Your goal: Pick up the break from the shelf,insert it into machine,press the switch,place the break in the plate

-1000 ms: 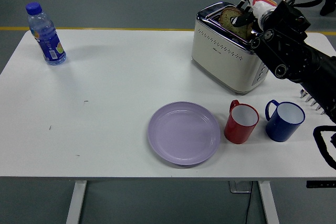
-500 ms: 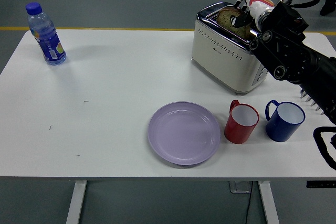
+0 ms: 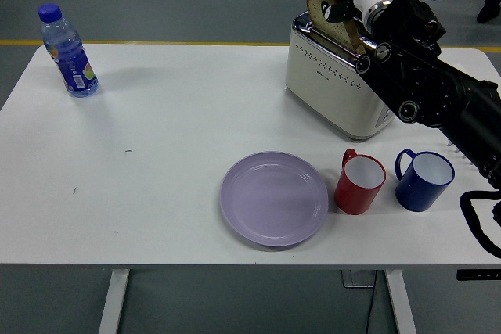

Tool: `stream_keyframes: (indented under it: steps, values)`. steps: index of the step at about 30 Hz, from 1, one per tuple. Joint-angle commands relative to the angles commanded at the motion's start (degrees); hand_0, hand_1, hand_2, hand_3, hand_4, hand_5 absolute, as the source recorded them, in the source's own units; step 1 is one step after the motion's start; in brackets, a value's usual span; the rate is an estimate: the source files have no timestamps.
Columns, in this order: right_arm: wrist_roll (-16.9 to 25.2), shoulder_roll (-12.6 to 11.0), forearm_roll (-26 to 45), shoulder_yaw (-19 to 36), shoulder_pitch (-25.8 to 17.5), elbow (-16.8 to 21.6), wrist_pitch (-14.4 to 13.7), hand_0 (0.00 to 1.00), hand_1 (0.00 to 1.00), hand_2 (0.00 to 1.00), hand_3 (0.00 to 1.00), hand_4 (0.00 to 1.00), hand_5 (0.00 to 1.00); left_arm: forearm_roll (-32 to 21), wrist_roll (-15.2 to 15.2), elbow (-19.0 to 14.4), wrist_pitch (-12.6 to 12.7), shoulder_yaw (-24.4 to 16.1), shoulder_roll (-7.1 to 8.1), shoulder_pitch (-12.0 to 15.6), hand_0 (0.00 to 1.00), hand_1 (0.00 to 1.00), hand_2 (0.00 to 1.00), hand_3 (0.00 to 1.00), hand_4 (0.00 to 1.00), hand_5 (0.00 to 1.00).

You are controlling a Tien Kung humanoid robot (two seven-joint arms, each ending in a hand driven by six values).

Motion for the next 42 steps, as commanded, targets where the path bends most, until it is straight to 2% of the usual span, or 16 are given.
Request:
stream_keyframes:
  steps: [9,12,14,16,20,22,24,27,29,30,32,36,39,42]
  values:
    - [0.12,-4.16,-4.2,3.88,-0.36,5.87,-3.22,0.111,0.255,0.357,0.461,0.555,0.002,0.08,0.11,0.0,0.07,-0.19,-0.09,0.44,0.674,0.624,0.683,0.633,0.461,0.917]
    - [0.1,-6.26,-4.41,4.93,-1.13,10.27,-5.14,0.111,0.255,0.357,0.461,0.555,0.002,-0.04,0.09,0.0,0.1,-0.22,-0.14,0.61,0.674,0.624,0.683,0.633,0.461,0.917]
    - [0.12,-6.7,-4.44,5.17,-1.33,11.79,-5.58,0.111,0.255,0.357,0.461,0.555,0.002,-0.03,0.1,0.0,0.1,-0.25,-0.15,0.64,0.674,0.624,0.683,0.633,0.461,0.917]
    - [0.24,-8.23,-2.87,5.75,-2.25,15.53,-6.83,0.114,0.257,0.355,0.46,0.565,0.002,0.03,0.11,0.0,0.1,-0.3,-0.19,0.76,0.674,0.625,0.683,0.632,0.462,0.918]
    - [-0.24,-11.02,3.59,5.88,-4.06,22.94,-8.69,0.114,0.257,0.355,0.46,0.565,0.002,-0.14,0.04,0.0,0.07,-0.18,-0.22,0.87,0.674,0.625,0.683,0.632,0.462,0.918]
    - [-0.9,-13.13,8.23,5.88,-5.68,27.32,-9.96,0.115,0.224,0.35,0.457,0.573,0.002,-0.21,0.02,0.0,0.06,-0.19,-0.25,0.91,0.672,0.625,0.683,0.632,0.462,0.919]
    - [-1.36,-14.69,13.07,5.94,-6.9,31.51,-10.19,0.115,0.224,0.35,0.457,0.573,0.002,-0.21,0.03,0.0,0.02,-0.22,-0.27,0.97,0.672,0.625,0.683,0.632,0.462,0.919]
    - [-1.9,-16.71,20.13,5.94,-8.51,36.94,-9.57,0.128,0.227,0.345,0.456,0.548,0.002,-0.25,0.02,0.0,0.05,-0.39,-0.38,1.09,0.671,0.625,0.683,0.629,0.46,0.918]
    - [-2.71,-19.01,24.97,5.61,-10.27,41.16,-8.84,0.128,0.227,0.345,0.456,0.548,0.002,-0.14,0.04,0.0,-0.02,-0.46,-0.43,1.17,0.671,0.625,0.683,0.629,0.46,0.918]
    - [-2.79,-19.28,27.47,5.57,-10.46,42.12,-8.77,0.128,0.227,0.345,0.456,0.548,0.002,-0.12,0.04,0.0,-0.03,-0.46,-0.44,1.18,0.671,0.625,0.683,0.629,0.46,0.918]
    - [-3.5,-21.86,31.98,4.76,-12.99,46.01,-8.14,0.128,0.227,0.345,0.456,0.548,0.002,-0.01,0.0,0.0,-0.05,-0.75,-0.55,1.33,0.671,0.625,0.683,0.629,0.46,0.918]
    - [-3.89,-24.88,41.66,3.65,-16.69,52.02,-8.15,0.133,0.222,0.339,0.447,0.554,0.002,-0.27,-0.12,0.0,-0.1,-0.66,-0.65,1.26,0.671,0.626,0.683,0.628,0.46,0.921]
    - [-4.02,-26.16,48.53,2.56,-18.53,54.9,-7.74,0.133,0.211,0.335,0.442,0.559,0.002,-0.57,-0.2,0.0,-0.14,-0.57,-0.67,1.17,0.67,0.626,0.683,0.627,0.456,0.918]
    - [-4.33,-27.19,55.14,0.22,-20.1,57.56,-6.17,0.133,0.211,0.335,0.442,0.559,0.002,-1.03,-0.26,0.0,-0.17,-0.31,-0.72,1.09,0.67,0.626,0.683,0.627,0.456,0.918]
